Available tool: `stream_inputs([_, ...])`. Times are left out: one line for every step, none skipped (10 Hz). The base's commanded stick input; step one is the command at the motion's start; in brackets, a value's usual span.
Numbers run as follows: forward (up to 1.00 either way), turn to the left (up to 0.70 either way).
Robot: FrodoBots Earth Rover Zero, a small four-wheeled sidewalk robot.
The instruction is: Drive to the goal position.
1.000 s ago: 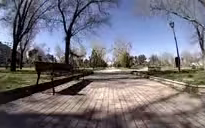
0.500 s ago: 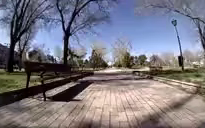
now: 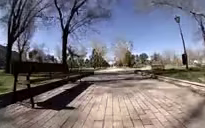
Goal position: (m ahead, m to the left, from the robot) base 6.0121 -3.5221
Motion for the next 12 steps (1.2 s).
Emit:
stream_inputs([0.85, 0.0])
stream_inputs([0.85, 0.0])
stream_inputs([0.85, 0.0])
stream_inputs([0.85, 0.0])
stream_inputs([0.85, 0.0])
stream_inputs([0.85, 0.0])
stream_inputs([0.85, 0.0])
stream_inputs([0.85, 0.0])
stream_inputs([0.85, 0.0])
stream_inputs([0.85, 0.0])
stream_inputs([0.85, 0.0])
stream_inputs([0.85, 0.0])
